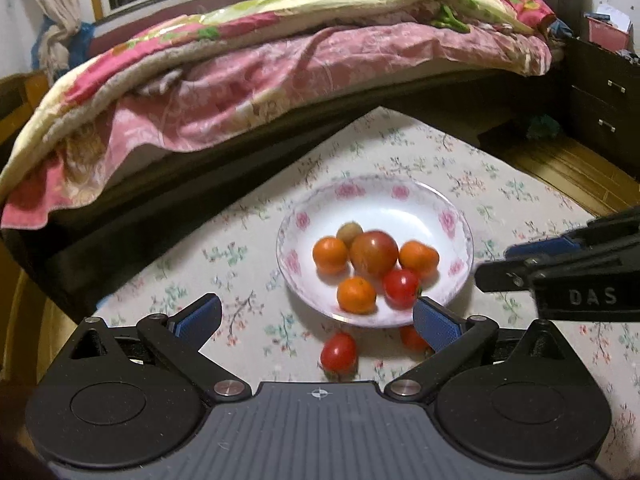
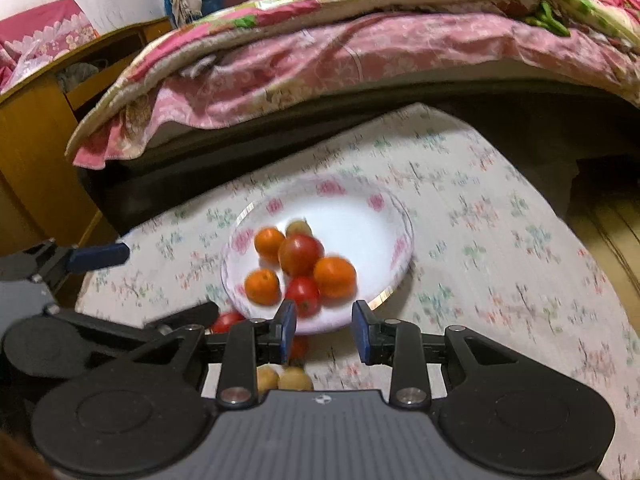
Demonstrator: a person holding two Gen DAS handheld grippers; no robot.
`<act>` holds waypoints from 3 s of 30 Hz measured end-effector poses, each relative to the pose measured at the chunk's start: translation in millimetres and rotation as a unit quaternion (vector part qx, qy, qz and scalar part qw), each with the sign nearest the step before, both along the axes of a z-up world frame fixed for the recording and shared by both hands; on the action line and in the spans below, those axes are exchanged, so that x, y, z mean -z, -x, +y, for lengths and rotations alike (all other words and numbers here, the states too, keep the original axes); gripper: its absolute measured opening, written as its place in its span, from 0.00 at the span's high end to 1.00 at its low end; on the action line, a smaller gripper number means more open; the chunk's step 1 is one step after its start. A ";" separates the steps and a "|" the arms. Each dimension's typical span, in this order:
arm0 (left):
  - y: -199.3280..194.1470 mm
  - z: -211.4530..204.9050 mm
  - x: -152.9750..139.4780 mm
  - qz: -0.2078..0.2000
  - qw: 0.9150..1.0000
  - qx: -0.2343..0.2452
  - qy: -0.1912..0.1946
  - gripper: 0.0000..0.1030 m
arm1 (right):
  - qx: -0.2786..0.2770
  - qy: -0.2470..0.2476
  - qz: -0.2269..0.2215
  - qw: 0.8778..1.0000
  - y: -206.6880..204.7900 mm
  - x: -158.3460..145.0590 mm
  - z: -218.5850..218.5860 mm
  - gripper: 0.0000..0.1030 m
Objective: Organize fruits
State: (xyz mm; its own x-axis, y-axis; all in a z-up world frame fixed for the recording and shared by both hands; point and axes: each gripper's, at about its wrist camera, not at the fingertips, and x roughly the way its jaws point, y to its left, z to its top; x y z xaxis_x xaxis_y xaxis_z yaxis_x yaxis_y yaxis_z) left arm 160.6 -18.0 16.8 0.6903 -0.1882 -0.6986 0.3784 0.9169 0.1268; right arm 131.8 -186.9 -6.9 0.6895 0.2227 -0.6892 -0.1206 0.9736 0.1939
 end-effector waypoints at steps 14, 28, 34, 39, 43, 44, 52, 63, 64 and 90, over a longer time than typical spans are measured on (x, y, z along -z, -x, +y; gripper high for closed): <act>11.4 12.8 15.0 0.027 1.000 0.011 -0.008 0.01 | -0.080 0.037 0.054 0.995 4.8 46.7 19.3 0.67; 19.3 22.0 14.8 0.030 0.999 0.019 -0.003 0.01 | -0.119 0.077 0.048 0.989 -10.8 63.1 42.2 0.67; 19.6 22.8 15.6 0.030 0.999 0.019 -0.007 0.01 | -0.115 0.077 0.045 0.989 -14.1 62.8 44.3 0.67; 20.2 21.6 15.4 0.028 0.999 0.020 -0.013 0.01 | -0.111 0.082 0.048 0.989 -12.8 62.6 45.7 0.69; 20.1 21.1 15.4 0.030 0.999 0.022 -0.014 0.01 | -0.110 0.076 0.054 0.990 -12.0 61.9 44.0 0.71; 19.9 20.8 15.8 0.031 0.999 0.022 -0.015 0.01 | -0.109 0.076 0.054 0.990 -11.4 61.6 43.8 0.71; 19.9 16.3 19.3 0.037 0.999 0.030 -0.024 0.01 | -0.102 0.072 0.056 0.991 -9.4 57.6 38.3 0.71; 21.2 6.3 25.9 0.049 0.997 0.043 -0.031 0.01 | -0.093 0.070 0.054 0.992 -7.2 53.3 32.9 0.71; 21.3 5.4 26.3 0.049 0.997 0.044 -0.032 0.01 | -0.092 0.070 0.054 0.992 -6.9 52.8 32.3 0.71; 19.2 -22.3 46.5 0.077 0.993 0.075 -0.052 0.02 | -0.089 0.070 0.054 0.992 1.1 47.5 17.6 0.71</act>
State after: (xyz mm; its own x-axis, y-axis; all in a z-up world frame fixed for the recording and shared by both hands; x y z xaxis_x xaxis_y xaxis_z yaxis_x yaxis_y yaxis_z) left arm 141.4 -40.2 -29.6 0.5438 -0.2026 -0.8144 0.5325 0.8334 0.1482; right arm 130.7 -169.3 -54.3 0.5686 0.2300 -0.7898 -0.2782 0.9573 0.0785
